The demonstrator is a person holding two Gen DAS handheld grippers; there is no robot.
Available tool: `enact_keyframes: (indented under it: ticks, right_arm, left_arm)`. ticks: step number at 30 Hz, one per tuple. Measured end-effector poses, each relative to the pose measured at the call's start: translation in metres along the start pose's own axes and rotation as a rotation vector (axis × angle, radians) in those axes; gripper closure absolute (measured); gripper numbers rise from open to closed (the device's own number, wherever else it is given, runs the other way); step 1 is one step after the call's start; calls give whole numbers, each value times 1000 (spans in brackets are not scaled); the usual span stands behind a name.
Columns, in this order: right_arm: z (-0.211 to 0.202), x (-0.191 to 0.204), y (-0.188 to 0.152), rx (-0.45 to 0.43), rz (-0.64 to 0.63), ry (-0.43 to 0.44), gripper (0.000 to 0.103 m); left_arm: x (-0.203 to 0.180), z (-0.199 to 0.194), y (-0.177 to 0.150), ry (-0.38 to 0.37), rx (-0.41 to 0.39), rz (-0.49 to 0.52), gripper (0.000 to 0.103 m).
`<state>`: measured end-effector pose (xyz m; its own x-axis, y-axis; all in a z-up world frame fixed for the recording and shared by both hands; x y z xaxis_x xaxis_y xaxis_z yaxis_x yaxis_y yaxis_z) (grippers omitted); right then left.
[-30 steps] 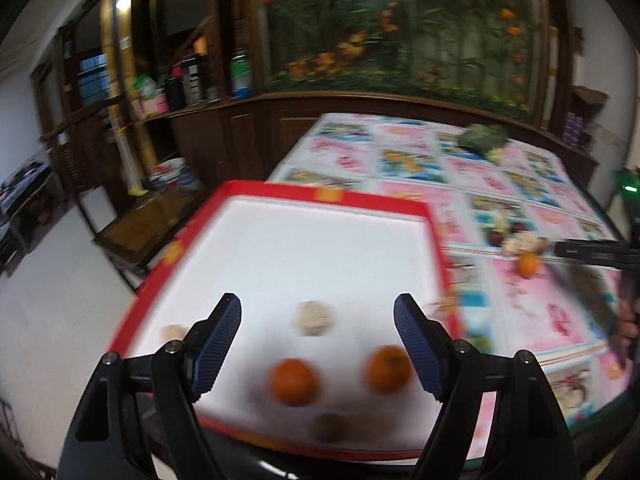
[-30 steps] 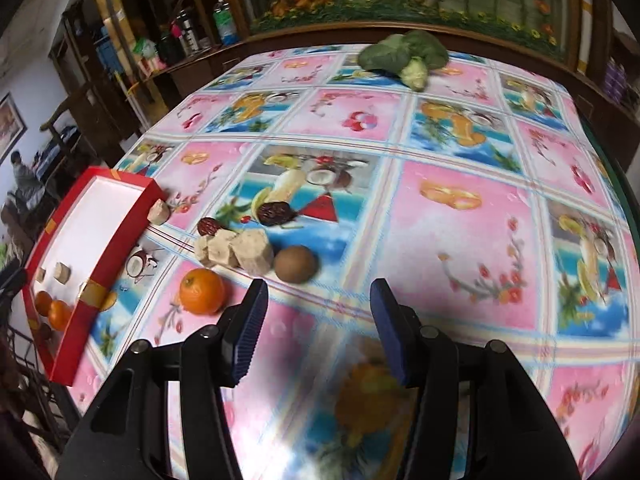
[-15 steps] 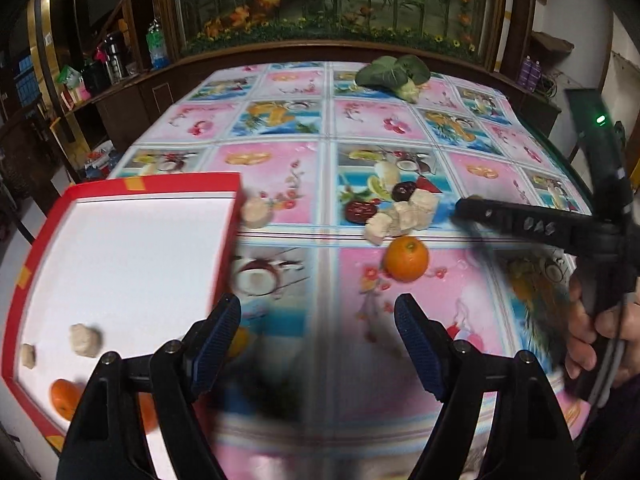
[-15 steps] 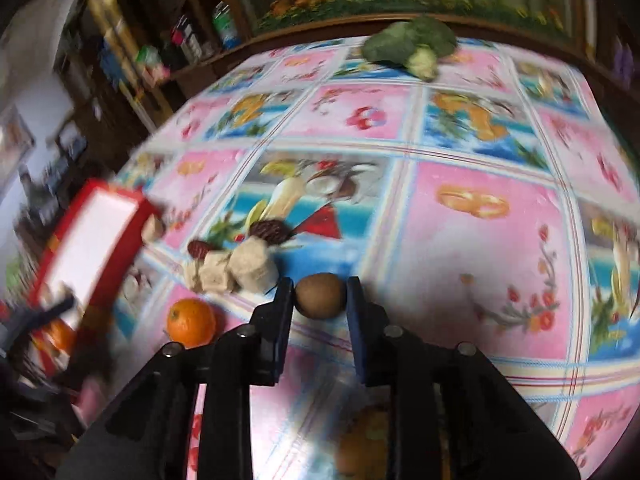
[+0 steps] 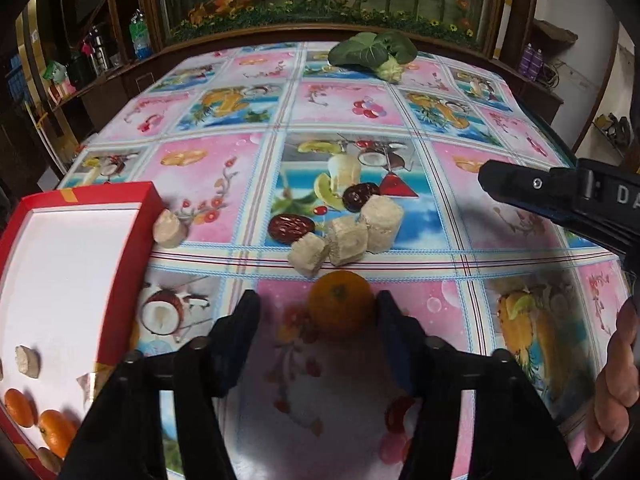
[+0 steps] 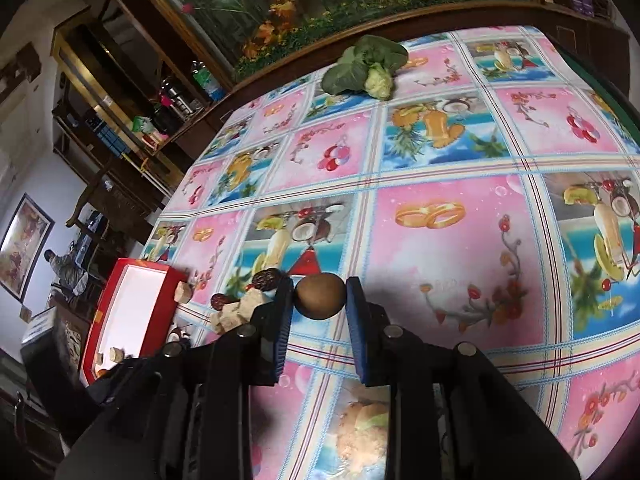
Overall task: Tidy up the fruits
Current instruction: 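Grasp an orange with the left tool while the right tool grasps another brown kiwi, then carry the orange and kiwi over the tray and open both tools to drop them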
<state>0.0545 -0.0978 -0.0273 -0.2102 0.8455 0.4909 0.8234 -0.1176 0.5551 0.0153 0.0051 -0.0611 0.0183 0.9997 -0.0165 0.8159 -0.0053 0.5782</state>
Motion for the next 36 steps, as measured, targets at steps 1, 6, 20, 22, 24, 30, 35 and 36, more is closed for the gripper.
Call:
enact_keyframes:
  ticks: [1, 6, 20, 22, 24, 30, 35, 36]
  right_arm:
    - [0, 1, 0, -3, -6, 0, 75]
    - [2, 5, -3, 2, -25, -8, 75]
    - [-3, 8, 2, -76, -66, -28, 75]
    - [-5, 8, 3, -94, -66, -26, 75]
    - [-7, 7, 5, -111, -67, -28, 75]
    - [-8, 11, 4, -148, -70, -35, 75]
    - [-7, 36, -5, -156, -102, -10, 75]
    - [-7, 45, -8, -155, -111, 2, 75]
  left_arm:
    - [0, 1, 0, 2, 1, 2, 47]
    - [-6, -2, 2, -35, -25, 9, 73]
    - [61, -84, -5, 41, -180, -72, 73]
    - [79, -94, -9, 62, -196, -96, 73]
    - [97, -102, -14, 79, -205, -122, 73]
    - [144, -119, -24, 124, -237, -202, 73]
    - [170, -126, -27, 131, -251, -241, 73]
    - [175, -127, -29, 135, -254, -243, 73]
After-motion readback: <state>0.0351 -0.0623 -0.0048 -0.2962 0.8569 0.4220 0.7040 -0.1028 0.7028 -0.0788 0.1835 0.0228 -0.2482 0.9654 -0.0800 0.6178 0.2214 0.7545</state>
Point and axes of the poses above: each gripper's, at about its wrist camera, not at the fingertips, and z roughly the way its jaws point, x to its left, y to its top, the point moved 10 cm from there along z, roughly the way its jaws point
